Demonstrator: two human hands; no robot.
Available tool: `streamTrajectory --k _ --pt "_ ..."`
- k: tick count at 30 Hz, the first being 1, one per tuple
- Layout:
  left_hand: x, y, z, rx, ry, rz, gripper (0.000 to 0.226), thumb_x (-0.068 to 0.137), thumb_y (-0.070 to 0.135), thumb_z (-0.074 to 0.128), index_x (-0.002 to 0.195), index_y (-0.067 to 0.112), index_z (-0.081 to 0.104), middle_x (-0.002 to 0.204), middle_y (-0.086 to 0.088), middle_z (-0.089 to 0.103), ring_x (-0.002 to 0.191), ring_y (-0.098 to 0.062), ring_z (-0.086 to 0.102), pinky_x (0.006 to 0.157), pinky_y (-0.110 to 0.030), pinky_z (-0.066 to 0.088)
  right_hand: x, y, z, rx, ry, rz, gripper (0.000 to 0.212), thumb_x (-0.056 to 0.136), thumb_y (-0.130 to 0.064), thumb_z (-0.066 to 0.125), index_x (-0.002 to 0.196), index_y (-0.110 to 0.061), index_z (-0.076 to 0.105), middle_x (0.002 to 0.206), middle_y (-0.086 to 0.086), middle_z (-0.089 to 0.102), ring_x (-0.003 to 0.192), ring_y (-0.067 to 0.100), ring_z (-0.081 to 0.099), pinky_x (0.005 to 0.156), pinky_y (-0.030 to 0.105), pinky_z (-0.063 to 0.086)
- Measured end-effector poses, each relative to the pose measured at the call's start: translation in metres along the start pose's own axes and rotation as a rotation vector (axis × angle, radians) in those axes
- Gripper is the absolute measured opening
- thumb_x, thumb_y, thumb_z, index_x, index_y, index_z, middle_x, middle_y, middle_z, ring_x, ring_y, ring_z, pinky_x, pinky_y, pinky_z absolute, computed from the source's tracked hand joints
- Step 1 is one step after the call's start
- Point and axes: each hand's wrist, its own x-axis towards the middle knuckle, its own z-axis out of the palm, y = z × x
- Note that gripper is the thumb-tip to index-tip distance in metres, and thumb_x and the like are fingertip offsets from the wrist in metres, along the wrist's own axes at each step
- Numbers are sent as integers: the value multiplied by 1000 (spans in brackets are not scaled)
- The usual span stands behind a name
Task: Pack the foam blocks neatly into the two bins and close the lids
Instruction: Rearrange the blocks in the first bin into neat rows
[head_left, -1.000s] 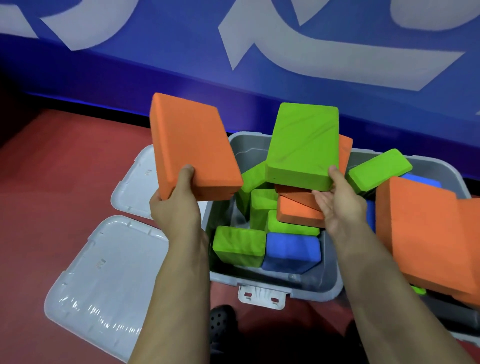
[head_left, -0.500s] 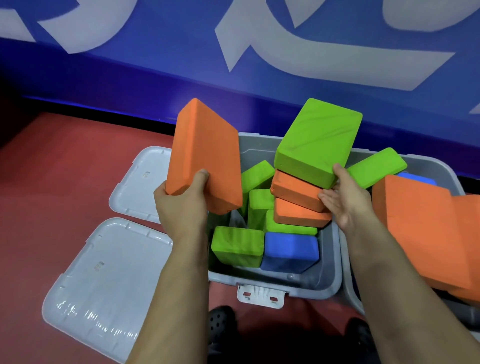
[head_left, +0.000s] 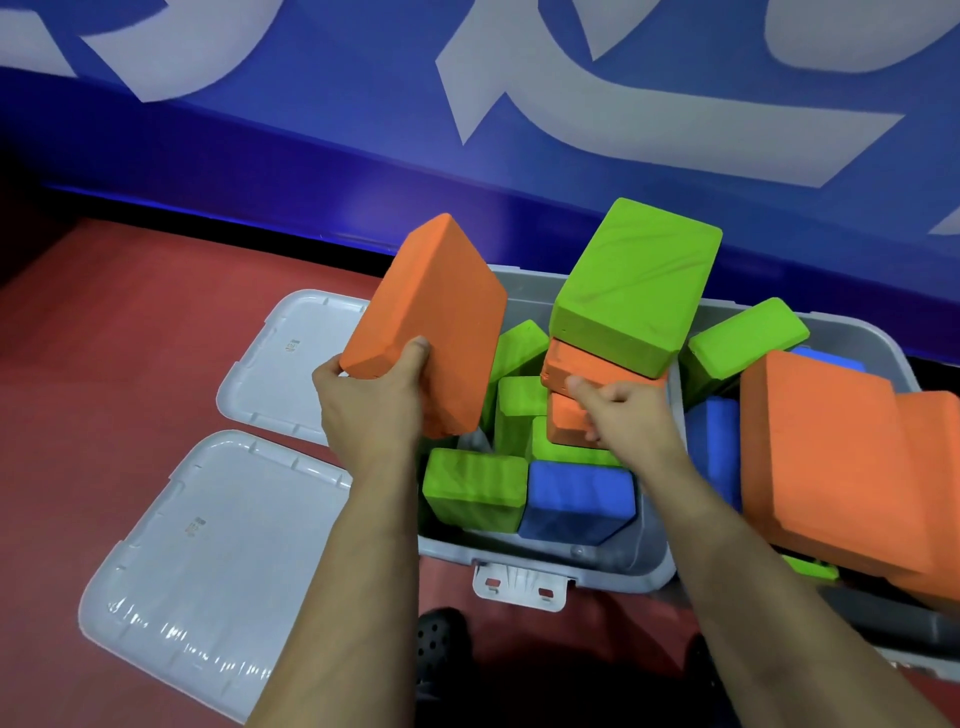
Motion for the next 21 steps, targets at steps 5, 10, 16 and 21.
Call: streamTrajectory --k 5,10,16,21 --pt "13 -10 2 7 48 29 83 65 56 85 131 21 49 109 7 62 103 -24 64 93 -41 52 20 11 60 -281 -212 -157 40 84 -40 78 111 -11 70 103 5 73 99 23 69 87 35 53" --pt "36 -16 7 -21 120 73 84 65 55 87 132 23 48 108 9 58 103 -25 64 92 -41 53 63 5 118 -516 -278 -313 62 87 -35 76 139 -13 53 140 8 51 129 27 50 108 35 39" --pt "50 -23 7 -94 153 67 75 67 52 88 127 26 52 96 21 56 96 -16 62 79 -29 43 134 -7 158 -862 -313 -354 85 79 -33 83 151 -27 38 165 0 16 153 26 10 119 62 20" --pt "58 -27 13 -150 155 28 71 65 53 89 121 28 53 100 18 61 95 -12 64 78 -30 47 168 1 173 -1070 -360 -279 96 77 -21 85 153 -33 28 166 -3 9 153 29 3 106 71 32"
